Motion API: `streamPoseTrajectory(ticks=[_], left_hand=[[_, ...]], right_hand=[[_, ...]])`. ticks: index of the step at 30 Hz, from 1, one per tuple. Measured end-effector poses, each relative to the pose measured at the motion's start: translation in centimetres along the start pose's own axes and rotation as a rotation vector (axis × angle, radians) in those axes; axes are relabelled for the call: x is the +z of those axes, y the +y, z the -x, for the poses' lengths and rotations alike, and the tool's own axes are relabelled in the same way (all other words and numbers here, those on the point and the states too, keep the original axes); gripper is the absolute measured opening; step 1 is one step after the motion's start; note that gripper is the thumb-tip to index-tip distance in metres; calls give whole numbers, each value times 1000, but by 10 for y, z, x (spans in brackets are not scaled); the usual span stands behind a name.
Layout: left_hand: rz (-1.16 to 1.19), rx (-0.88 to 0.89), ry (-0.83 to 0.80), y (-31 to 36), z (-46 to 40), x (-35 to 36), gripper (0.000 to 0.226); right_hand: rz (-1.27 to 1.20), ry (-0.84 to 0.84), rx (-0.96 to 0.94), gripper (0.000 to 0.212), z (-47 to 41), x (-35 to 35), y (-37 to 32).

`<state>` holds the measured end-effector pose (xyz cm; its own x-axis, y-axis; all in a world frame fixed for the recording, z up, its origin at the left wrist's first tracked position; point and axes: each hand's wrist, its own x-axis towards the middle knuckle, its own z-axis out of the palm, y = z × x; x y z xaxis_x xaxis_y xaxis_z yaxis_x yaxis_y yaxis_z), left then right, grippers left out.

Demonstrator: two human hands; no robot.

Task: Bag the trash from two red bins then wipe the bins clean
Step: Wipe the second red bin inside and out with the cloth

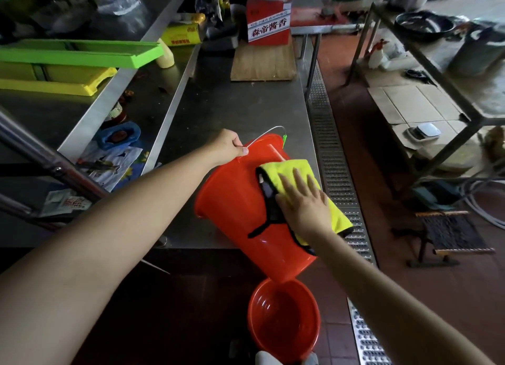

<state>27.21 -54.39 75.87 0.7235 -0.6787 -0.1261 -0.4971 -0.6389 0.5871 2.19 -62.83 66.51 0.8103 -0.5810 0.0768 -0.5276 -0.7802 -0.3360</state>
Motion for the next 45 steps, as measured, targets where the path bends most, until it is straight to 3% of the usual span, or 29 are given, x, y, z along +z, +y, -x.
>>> streamPoseTrajectory(ticks=[2, 4, 6, 10, 14, 16, 18, 21, 24, 27, 33, 36, 39, 41, 45], left_hand=[[9, 6, 11, 0, -1, -1, 25], [0, 8, 12, 0, 0, -1, 24], [-15, 11, 10, -2, 1, 2, 22], [-1, 14, 16, -7, 1, 4, 23], [-8, 30, 24, -4, -2, 4, 19], [-11, 31, 31, -4, -1, 3, 17], [-14, 20, 21, -3, -1, 5, 17], [-11, 10, 23, -6, 0, 5, 19], [-23, 17, 25, -5, -1, 4, 19], [-22, 24, 25, -5, 0, 6, 18], [-9, 19, 21, 1, 4, 7, 17], [13, 6, 8, 6, 5, 8, 19], [43, -5, -14, 9, 4, 5, 22], [76, -7, -37, 8, 4, 4, 24], [132, -6, -62, 4, 3, 3, 29]], right_hand=[[167, 69, -248, 59, 42, 28, -33], [349, -17, -511, 63, 70, 53, -51], [445, -55, -610, 64, 78, 59, -53], [180, 29, -403, 57, 44, 22, -23], [-263, -66, 39, 56, -5, -28, 44], [-341, -80, 127, 57, -5, -29, 53], [-117, 9, 58, 57, 18, -10, 38], [152, 185, -281, 58, 73, 33, -2], [277, 143, -542, 60, 100, 57, -19], [191, 124, -495, 59, 87, 38, 4], [-409, 33, 147, 64, 41, -13, 78], [-257, 80, 60, 57, 59, -3, 74], [30, 207, -216, 57, 102, 23, 51], [161, 197, -384, 63, 126, 41, 33], [266, 157, -383, 65, 118, 52, 2]])
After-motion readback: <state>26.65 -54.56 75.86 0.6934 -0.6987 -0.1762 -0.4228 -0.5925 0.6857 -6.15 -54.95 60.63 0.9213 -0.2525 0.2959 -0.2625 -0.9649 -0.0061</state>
